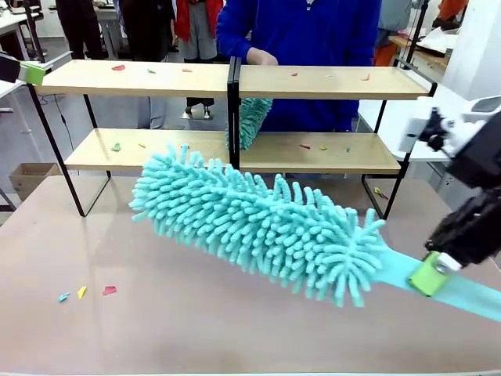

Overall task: Clean the shelves.
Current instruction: Clean a randomly selected level of the Shelf with the Duster.

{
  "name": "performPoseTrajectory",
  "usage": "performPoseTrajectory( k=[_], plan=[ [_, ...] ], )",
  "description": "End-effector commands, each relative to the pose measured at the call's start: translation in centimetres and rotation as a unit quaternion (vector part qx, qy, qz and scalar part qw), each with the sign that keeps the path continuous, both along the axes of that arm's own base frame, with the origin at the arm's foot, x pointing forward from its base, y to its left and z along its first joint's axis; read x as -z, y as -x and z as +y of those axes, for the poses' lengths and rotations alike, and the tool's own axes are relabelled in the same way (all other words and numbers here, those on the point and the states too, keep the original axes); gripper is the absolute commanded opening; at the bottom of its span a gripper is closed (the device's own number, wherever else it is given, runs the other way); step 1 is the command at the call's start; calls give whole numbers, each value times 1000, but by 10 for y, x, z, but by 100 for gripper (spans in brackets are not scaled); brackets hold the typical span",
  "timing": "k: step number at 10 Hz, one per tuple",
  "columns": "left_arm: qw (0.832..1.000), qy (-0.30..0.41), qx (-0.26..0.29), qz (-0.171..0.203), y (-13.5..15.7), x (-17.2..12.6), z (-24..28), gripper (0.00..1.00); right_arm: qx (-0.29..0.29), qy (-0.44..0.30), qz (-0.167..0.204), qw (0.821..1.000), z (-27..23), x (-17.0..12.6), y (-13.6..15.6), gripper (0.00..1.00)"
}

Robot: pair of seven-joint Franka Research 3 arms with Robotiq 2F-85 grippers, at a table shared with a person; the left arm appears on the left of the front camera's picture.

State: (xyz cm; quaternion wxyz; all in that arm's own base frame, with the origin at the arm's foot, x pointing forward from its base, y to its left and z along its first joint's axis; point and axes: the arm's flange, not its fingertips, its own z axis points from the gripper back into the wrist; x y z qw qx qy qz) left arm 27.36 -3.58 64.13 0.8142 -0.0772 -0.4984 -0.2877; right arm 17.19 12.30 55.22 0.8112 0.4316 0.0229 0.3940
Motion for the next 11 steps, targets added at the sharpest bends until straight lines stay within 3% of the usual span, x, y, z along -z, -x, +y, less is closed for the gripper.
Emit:
performPoseTrajectory(
  k=[1, 2, 3, 4, 6, 8, 10, 11],
  plan=[
    [1000, -2, -1, 1, 0, 1, 0, 100, 114, 43, 42, 992, 29, 17, 14, 12],
    [1000, -2, -1, 1, 0, 1, 0, 100, 0, 0, 0, 1000, 0, 0, 0, 12],
    [1000, -2, -1, 1, 0, 1, 0, 100, 40, 22, 8, 999, 5, -6, 6, 12],
    [1000, -2, -1, 1, 0, 1, 0, 100, -6, -44, -42, 998, -4, -17, -3, 12],
    [1000, -2, -1, 1, 0, 1, 0, 100, -70, -94, -21, 993, -56, -55, 7, 12],
    [1000, -2, -1, 1, 0, 1, 0, 100, 21, -68, -92, 993, -122, -95, 30, 12],
    [1000, -2, -1, 1, 0, 1, 0, 100, 108, -90, -181, 973, -183, -124, 44, 12],
    [1000, -2, -1, 1, 0, 1, 0, 100, 111, -119, -222, 961, -215, -134, 52, 12]
  ],
)
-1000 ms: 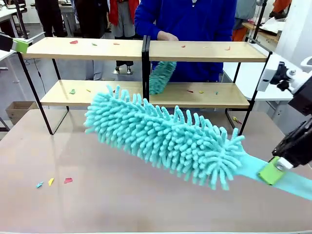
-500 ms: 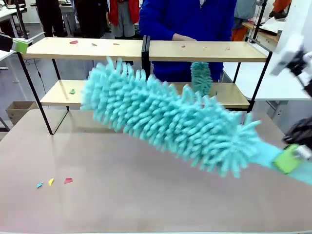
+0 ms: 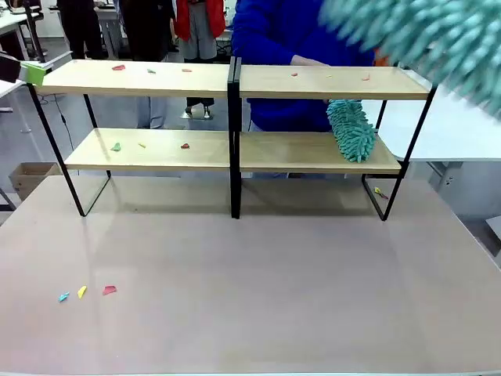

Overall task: Clean the shelves.
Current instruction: Clean a randomly selected level of the Shelf with the Duster.

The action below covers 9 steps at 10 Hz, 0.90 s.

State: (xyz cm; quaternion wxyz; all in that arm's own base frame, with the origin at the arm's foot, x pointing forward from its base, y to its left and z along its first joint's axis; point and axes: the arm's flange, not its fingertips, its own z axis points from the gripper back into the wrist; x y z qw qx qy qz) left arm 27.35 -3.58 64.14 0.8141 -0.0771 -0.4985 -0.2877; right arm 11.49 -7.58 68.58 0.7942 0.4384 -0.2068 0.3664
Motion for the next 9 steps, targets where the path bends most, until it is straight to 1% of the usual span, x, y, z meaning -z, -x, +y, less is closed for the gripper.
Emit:
performPoseTrajectory(
  k=[1, 2, 3, 4, 5, 9],
  plan=[
    [1000, -2, -1, 1, 0, 1, 0, 100, 15, -16, -76, 997, -52, -5, 5, 12],
    [1000, -2, -1, 1, 0, 1, 0, 100, 31, -14, -70, 997, -77, -3, 10, 12],
    [1000, -2, -1, 1, 0, 1, 0, 100, 85, 3, -65, 994, -93, 5, 6, 12],
    [1000, -2, -1, 1, 0, 1, 0, 100, 138, 14, -62, 988, -98, 18, -3, 12],
    [1000, -2, -1, 1, 0, 1, 0, 100, 62, -21, -61, 996, -84, 0, 9, 12],
    [1000, -2, -1, 1, 0, 1, 0, 100, 62, -21, -61, 996, -84, 0, 9, 12]
  ],
)
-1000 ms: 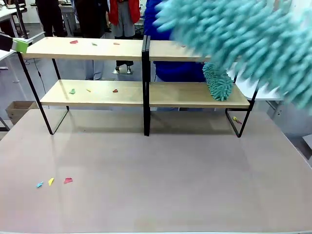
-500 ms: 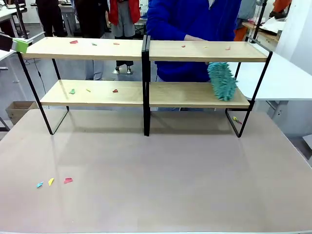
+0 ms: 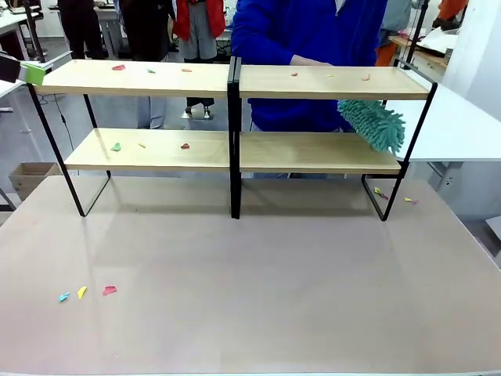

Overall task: Clean the shelves.
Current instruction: Clean a randomly selected level of the Shelf with the Duster, then clean another randomly selected level of the Shelf with the Duster.

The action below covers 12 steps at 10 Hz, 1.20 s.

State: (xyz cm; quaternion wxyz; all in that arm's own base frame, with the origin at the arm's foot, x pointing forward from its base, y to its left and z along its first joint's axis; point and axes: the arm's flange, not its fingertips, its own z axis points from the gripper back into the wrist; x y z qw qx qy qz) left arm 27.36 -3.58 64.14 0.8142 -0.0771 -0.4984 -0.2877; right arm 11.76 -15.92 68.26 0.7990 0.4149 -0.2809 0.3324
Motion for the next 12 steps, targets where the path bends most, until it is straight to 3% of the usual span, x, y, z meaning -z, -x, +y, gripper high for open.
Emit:
performPoseTrajectory(
  k=[1, 9, 10, 12],
  plan=[
    [1000, -2, -1, 1, 0, 1, 0, 100, -4, -7, -10, 1000, 0, -4, 11, 12],
    [1000, -2, -1, 1, 0, 1, 0, 100, 4, 0, 1, 1000, -1, 0, 1, 12],
    [1000, -2, -1, 1, 0, 1, 0, 100, 26, 45, 1, 999, 18, 0, 6, 12],
    [1000, -2, -1, 1, 0, 1, 0, 100, 8, 89, 15, 996, 59, 13, -26, 12]
  ],
)
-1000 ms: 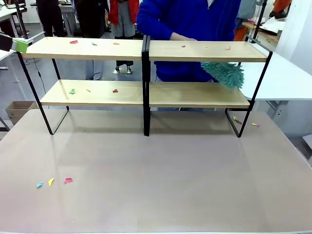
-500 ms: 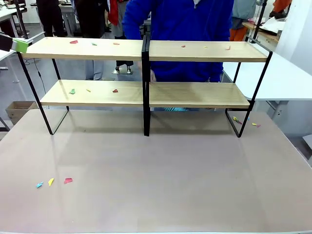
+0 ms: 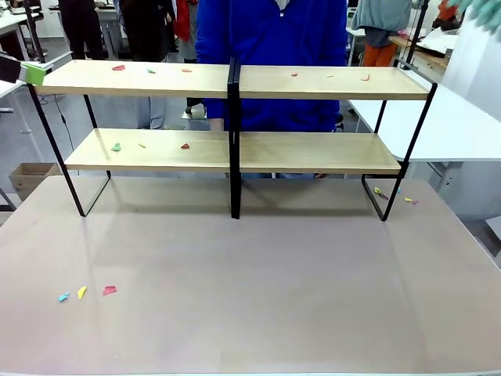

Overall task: Clean the shelves.
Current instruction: Clean another randomly selected level of the Shelf with the Duster.

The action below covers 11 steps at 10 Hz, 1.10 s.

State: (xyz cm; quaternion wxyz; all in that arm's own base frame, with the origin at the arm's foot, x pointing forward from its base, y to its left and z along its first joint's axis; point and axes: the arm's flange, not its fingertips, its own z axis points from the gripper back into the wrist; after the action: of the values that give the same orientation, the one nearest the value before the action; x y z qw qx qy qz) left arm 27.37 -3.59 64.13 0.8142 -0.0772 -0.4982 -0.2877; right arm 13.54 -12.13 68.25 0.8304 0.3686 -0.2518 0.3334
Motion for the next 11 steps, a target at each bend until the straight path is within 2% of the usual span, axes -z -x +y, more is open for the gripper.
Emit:
performPoseTrajectory(
  k=[1, 2, 3, 4, 5, 6, 8, 9, 10, 11],
  plan=[
    [1000, -2, -1, 1, 0, 1, 0, 100, 6, 72, 19, 997, 46, 21, -29, 12],
    [1000, -2, -1, 1, 0, 1, 0, 100, -43, 137, 15, 990, 71, 24, -27, 12],
    [1000, -2, -1, 1, 0, 1, 0, 100, -4, 31, 10, 999, 25, 7, -17, 12],
    [1000, -2, -1, 1, 0, 1, 0, 100, -18, 75, 22, 997, 53, 16, -29, 12],
    [1000, -2, -1, 1, 0, 1, 0, 100, 37, 98, 45, 993, 54, 22, 4, 12],
    [1000, -2, -1, 1, 0, 1, 0, 100, 67, 174, 82, 979, 82, 15, -21, 12],
    [1000, -2, -1, 1, 0, 1, 0, 100, 104, 252, 83, 958, 115, -20, -85, 12],
    [1000, -2, -1, 1, 0, 1, 0, 100, 123, 302, 96, 941, 131, -36, -113, 12],
    [1000, -2, -1, 1, 0, 1, 0, 100, 114, 316, 118, 934, 147, -42, -135, 12],
    [1000, -2, -1, 1, 0, 1, 0, 100, 140, 310, 106, 934, 159, -49, -164, 12]
  ],
)
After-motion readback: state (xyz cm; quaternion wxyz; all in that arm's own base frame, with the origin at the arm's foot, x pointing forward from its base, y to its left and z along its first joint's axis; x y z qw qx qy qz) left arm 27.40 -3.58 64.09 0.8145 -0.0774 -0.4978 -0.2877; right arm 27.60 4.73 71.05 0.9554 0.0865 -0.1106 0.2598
